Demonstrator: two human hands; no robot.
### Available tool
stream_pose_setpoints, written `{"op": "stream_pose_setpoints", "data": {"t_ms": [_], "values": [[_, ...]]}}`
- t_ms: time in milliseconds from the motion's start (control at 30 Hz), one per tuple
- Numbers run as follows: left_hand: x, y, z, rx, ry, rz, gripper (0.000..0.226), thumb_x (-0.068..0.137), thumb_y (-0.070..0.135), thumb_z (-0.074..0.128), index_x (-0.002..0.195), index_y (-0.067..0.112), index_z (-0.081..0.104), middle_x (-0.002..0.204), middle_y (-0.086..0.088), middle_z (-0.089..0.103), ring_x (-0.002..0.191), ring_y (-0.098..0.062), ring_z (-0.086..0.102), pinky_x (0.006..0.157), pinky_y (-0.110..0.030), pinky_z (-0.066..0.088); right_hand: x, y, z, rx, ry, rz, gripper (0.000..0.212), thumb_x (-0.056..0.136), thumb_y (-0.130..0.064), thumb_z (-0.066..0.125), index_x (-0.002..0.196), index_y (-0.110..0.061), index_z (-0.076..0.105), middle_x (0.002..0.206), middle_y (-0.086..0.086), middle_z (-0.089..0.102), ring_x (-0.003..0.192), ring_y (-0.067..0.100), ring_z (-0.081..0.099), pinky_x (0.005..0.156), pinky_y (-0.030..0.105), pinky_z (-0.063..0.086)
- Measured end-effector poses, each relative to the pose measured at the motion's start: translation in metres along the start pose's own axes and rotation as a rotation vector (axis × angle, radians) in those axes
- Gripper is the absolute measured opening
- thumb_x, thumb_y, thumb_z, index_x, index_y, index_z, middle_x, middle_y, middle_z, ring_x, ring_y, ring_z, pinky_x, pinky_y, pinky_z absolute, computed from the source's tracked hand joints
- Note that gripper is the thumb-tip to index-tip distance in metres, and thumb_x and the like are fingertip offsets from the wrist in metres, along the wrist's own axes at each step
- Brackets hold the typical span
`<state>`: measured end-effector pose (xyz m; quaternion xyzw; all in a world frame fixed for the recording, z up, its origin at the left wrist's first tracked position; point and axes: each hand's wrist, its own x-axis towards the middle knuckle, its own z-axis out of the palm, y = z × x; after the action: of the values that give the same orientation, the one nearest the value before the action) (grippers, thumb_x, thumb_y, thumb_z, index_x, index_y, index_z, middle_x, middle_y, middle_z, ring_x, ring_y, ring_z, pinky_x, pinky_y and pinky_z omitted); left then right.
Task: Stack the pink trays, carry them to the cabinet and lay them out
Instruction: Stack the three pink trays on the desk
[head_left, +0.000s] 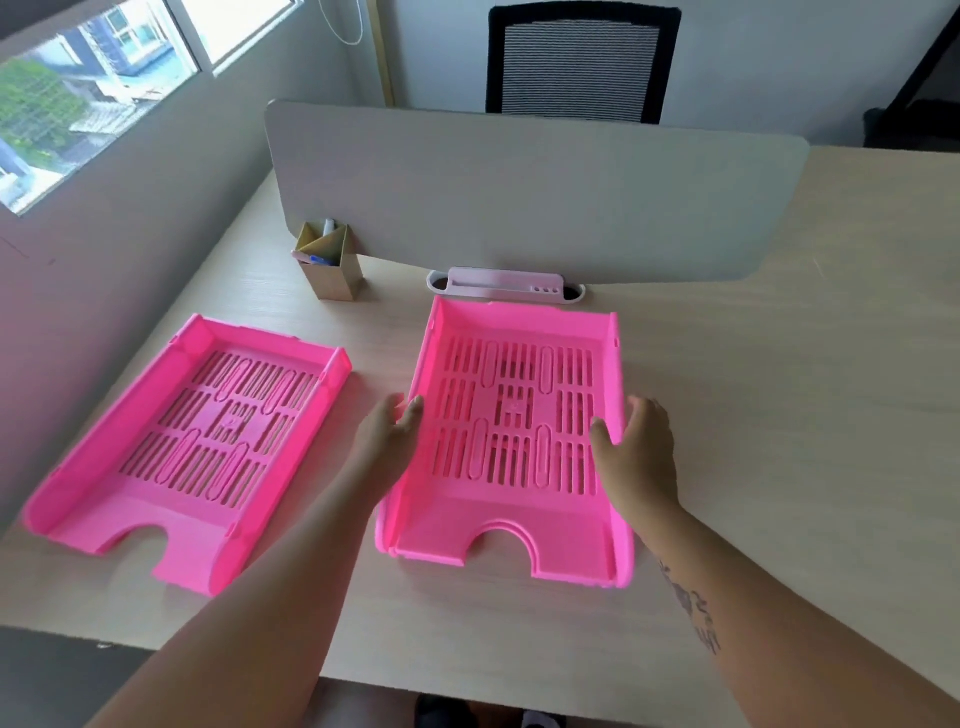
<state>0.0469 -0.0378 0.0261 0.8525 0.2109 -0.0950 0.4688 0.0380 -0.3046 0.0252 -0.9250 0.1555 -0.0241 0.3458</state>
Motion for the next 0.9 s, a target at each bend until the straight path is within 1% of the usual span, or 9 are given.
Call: {"op": "stream_pose_setpoints", "data": {"t_ms": [67, 100, 167, 200, 333, 467, 567, 700, 900], "values": [[-0.004, 0.003, -0.016, 0.033, 0.053, 0.025, 0.056, 0.097, 0.048, 0.046, 0.137, 0.009, 0.052, 0.132, -0.014, 0.062, 0.116, -0.031, 0.061, 0.098, -0.049, 0.05, 0.005, -0.025, -0.001, -0.03, 0.039, -0.127, 0.052, 0.094, -0.028, 0.057, 0.137, 0.0, 0.046, 0.138, 0.017, 0.051, 0.128, 0.033, 0.049, 0.104, 0.045, 0.047], [-0.005, 0.004, -0.025, 0.045, 0.099, 0.058, 0.053, 0.098, 0.045, 0.048, 0.136, 0.008, 0.053, 0.134, -0.015, 0.061, 0.12, -0.031, 0.059, 0.101, -0.045, 0.047, 0.006, -0.041, 0.0, -0.029, 0.026, -0.186, 0.052, 0.094, -0.025, 0.058, 0.138, 0.0, 0.046, 0.14, 0.016, 0.051, 0.13, 0.032, 0.048, 0.106, 0.042, 0.045], [-0.008, 0.002, -0.051, 0.078, 0.194, 0.107, 0.044, 0.1, 0.034, 0.051, 0.134, 0.006, 0.055, 0.133, -0.017, 0.062, 0.12, -0.03, 0.059, 0.095, -0.034, 0.044, 0.007, -0.074, 0.01, -0.011, -0.022, -0.293, 0.05, 0.095, -0.022, 0.057, 0.138, 0.0, 0.047, 0.139, 0.016, 0.053, 0.13, 0.03, 0.049, 0.107, 0.039, 0.042], [-0.011, 0.0, -0.065, 0.103, 0.229, 0.107, 0.042, 0.1, 0.03, 0.051, 0.134, 0.005, 0.055, 0.132, -0.017, 0.063, 0.118, -0.03, 0.06, 0.091, -0.033, 0.044, 0.005, -0.09, 0.017, 0.0, -0.05, -0.332, 0.05, 0.095, -0.022, 0.057, 0.139, 0.0, 0.047, 0.139, 0.015, 0.053, 0.13, 0.029, 0.049, 0.108, 0.039, 0.042], [-0.02, -0.028, -0.131, 0.198, 0.314, 0.056, 0.044, 0.099, 0.029, 0.053, 0.136, 0.005, 0.051, 0.138, -0.016, 0.058, 0.12, -0.031, 0.059, 0.101, -0.044, 0.048, -0.017, -0.148, 0.06, 0.02, -0.16, -0.436, 0.049, 0.095, -0.024, 0.054, 0.139, -0.004, 0.049, 0.133, 0.013, 0.056, 0.125, 0.028, 0.052, 0.101, 0.039, 0.044], [-0.012, -0.071, -0.196, 0.311, 0.372, 0.011, 0.046, 0.097, 0.031, 0.054, 0.136, 0.006, 0.051, 0.136, -0.019, 0.059, 0.117, -0.033, 0.06, 0.097, -0.046, 0.05, -0.047, -0.201, 0.11, 0.039, -0.245, -0.469, 0.042, 0.093, -0.022, 0.055, 0.131, -0.005, 0.055, 0.129, 0.013, 0.058, 0.119, 0.03, 0.056, 0.091, 0.036, 0.045], [0.005, -0.104, -0.238, 0.392, 0.379, -0.04, 0.044, 0.095, 0.029, 0.056, 0.133, 0.008, 0.054, 0.122, -0.018, 0.066, 0.096, -0.031, 0.064, 0.08, -0.037, 0.05, -0.069, -0.231, 0.15, 0.113, -0.299, -0.411, 0.038, 0.093, -0.018, 0.057, 0.127, -0.002, 0.058, 0.124, 0.015, 0.06, 0.115, 0.032, 0.057, 0.089, 0.033, 0.045], [0.032, -0.154, -0.278, 0.457, 0.375, -0.08, 0.044, 0.09, 0.03, 0.058, 0.131, 0.013, 0.057, 0.117, -0.017, 0.066, 0.102, -0.033, 0.063, 0.088, -0.043, 0.053, -0.092, -0.249, 0.203, 0.154, -0.345, -0.207, 0.049, 0.092, -0.019, 0.058, 0.137, -0.001, 0.052, 0.133, 0.015, 0.057, 0.121, 0.03, 0.055, 0.097, 0.03, 0.043], [0.071, -0.226, -0.298, 0.406, 0.279, -0.181, 0.036, 0.089, 0.024, 0.061, 0.123, 0.011, 0.06, 0.113, -0.017, 0.066, 0.096, -0.033, 0.063, 0.086, -0.041, 0.053, -0.113, -0.249, 0.258, 0.171, -0.359, 0.098, 0.038, 0.089, -0.017, 0.059, 0.124, -0.003, 0.056, 0.115, 0.014, 0.065, 0.099, 0.032, 0.064, 0.081, 0.034, 0.051]]}}
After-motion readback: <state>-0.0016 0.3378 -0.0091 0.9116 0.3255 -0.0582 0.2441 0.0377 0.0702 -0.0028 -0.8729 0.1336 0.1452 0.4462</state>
